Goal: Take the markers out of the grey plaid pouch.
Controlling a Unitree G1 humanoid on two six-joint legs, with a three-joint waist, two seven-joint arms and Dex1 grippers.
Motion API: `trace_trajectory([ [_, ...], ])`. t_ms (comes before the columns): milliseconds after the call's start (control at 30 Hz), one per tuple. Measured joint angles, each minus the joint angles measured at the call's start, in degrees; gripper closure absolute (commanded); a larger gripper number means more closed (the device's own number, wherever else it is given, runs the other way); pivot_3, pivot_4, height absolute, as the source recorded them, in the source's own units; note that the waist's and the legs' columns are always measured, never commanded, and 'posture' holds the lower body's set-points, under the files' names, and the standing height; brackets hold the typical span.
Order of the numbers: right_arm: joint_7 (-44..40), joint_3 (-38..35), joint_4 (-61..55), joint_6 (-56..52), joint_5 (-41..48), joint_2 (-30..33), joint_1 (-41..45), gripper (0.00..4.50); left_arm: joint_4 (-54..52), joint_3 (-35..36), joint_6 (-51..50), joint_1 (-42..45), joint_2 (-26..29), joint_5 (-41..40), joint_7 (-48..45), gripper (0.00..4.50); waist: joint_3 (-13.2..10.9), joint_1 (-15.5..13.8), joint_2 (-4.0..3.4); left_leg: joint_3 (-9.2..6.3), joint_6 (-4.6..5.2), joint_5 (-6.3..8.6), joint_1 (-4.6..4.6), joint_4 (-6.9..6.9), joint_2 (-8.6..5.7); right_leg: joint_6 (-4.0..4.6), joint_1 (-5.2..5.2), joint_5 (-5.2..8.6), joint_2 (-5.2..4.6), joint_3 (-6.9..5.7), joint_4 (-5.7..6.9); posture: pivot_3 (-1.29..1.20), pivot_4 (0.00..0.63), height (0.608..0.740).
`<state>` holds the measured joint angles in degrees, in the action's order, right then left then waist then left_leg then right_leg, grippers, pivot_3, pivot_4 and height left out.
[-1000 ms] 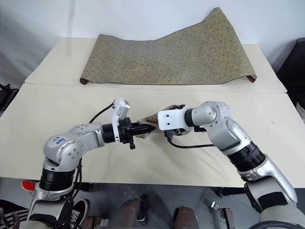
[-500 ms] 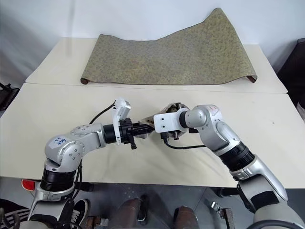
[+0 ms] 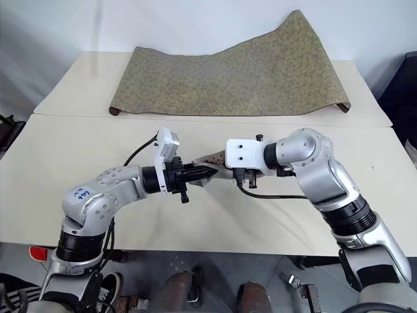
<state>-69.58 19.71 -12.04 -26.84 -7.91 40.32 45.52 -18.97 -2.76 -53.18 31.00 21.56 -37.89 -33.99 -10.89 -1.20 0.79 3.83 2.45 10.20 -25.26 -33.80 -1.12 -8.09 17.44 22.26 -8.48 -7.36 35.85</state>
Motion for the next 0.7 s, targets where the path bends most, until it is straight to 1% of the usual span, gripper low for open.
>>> trace_trajectory([
  [133, 0.4, 0.5, 0.3, 2.8, -1.7, 1.3, 0.7, 4.06, 0.3, -0.1, 0.3, 0.2, -1.2, 0.0, 1.4, 4.50, 0.0, -0.1, 0.00, 0.00, 0.00, 0.00, -0.01, -0.02, -0.01, 0.00, 0.00, 0.00, -0.01, 0.00, 0.00, 0.00, 0.150, 0.740],
  [200, 0.9, 1.6, 1.6, 6.2, -3.5, 2.5, 1.6, 4.06, 1.1, -0.2, 0.2, 0.3, -1.3, 0.3, 2.2, 4.50, 0.0, -0.1, 0.00, 0.00, 0.00, 0.00, 0.00, -0.03, -0.01, 0.00, -0.01, 0.00, 0.00, 0.00, 0.00, 0.00, 0.150, 0.740],
  [300, 1.2, 2.0, 4.4, 9.2, -4.1, 2.7, 3.0, 4.06, 1.7, -0.1, 0.2, 0.3, -1.3, 1.2, 3.5, 4.50, 0.0, -0.1, 0.00, 0.00, 0.00, 0.00, -0.01, -0.03, -0.01, 0.00, -0.01, 0.00, -0.01, -0.01, -0.01, 0.00, 0.150, 0.740],
  [500, 0.9, 0.5, 5.1, 9.2, -2.2, 3.5, 1.9, 4.06, 2.7, -0.5, 0.2, -0.1, 1.2, 3.2, 3.7, 4.50, 0.0, -0.1, 0.00, -0.01, 0.01, 0.00, -0.02, -0.03, -0.01, 0.00, -0.02, 0.00, -0.01, -0.02, -0.02, 0.00, 0.150, 0.740],
  [600, 0.2, -1.9, 3.8, 5.4, 1.7, 2.2, 1.7, 4.06, 3.8, -0.7, 0.3, -0.2, 1.4, 4.0, 3.6, 4.50, 0.0, -0.1, 0.00, -0.02, 0.01, 0.00, -0.02, -0.03, 0.00, 0.00, -0.01, 0.00, 0.00, -0.02, -0.01, 0.00, 0.150, 0.740],
  [700, 0.5, -2.0, 3.0, 5.2, 2.5, 1.6, 2.8, 4.06, 3.8, -2.6, 1.3, -0.1, 0.8, 5.2, 3.6, 4.50, 0.0, -0.1, 0.00, -0.01, 0.00, 0.00, -0.02, -0.02, 0.00, 0.00, -0.01, 0.00, -0.01, -0.01, -0.02, 0.00, 0.150, 0.740],
])
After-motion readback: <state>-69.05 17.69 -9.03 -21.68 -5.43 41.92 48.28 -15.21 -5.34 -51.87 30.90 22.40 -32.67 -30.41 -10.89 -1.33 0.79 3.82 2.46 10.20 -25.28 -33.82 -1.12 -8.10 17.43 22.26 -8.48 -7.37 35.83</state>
